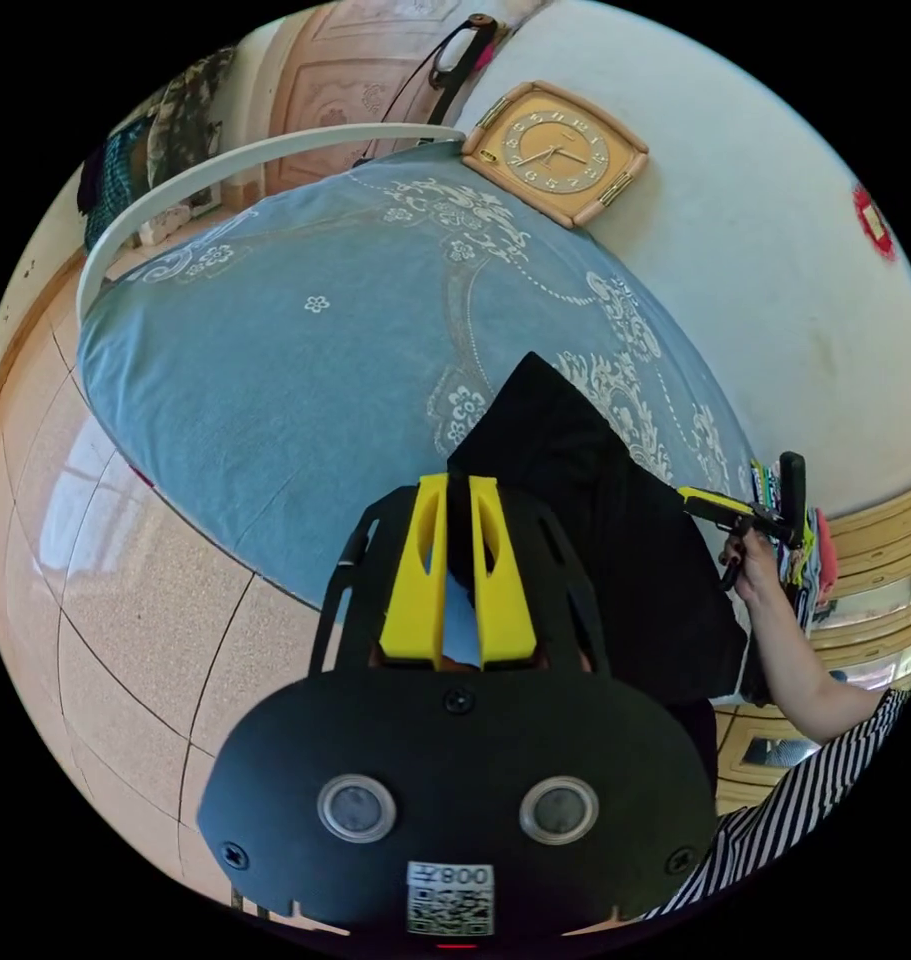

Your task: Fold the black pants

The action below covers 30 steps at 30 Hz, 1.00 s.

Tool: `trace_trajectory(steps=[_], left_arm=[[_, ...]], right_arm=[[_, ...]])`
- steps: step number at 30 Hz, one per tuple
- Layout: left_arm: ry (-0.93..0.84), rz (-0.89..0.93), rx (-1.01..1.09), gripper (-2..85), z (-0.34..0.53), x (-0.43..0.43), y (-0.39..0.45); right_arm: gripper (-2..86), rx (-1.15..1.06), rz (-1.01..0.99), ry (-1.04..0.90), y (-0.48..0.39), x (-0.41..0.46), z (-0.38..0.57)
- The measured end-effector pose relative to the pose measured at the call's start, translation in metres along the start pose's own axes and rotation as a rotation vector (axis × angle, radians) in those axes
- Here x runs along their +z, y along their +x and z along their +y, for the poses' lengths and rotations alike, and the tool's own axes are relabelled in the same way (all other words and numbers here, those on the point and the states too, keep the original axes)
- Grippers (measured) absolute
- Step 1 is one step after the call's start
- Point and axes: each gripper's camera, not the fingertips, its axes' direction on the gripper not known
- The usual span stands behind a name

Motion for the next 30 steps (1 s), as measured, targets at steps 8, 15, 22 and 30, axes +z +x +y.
trace_trajectory(steps=[8, 15, 22, 30], left_arm=[[0.209, 0.075, -0.045, 3.4, 0.025, -0.051, -0.037], [0.093, 0.021, -0.070, 5.9, 0.025, -0.017, -0.038], [0.207, 0.008, -0.013, 6.3, 0.038, -0.032, -0.004], [-0.044, -0.088, 0.310, 1.6, 0.052, 0.055, 0.111]], right_arm=[[1.2, -0.021, -0.012, 0.091, -0.010, -0.025, -0.009], [1.5, 0.072, -0.035, 0.021, 0.009, -0.008, -0.002], [0.7, 0.122, 0.043, 0.155, 0.022, -0.069, 0.070], [0.1, 0.326, 0.079, 0.160, 0.003, -0.111, 0.247]])
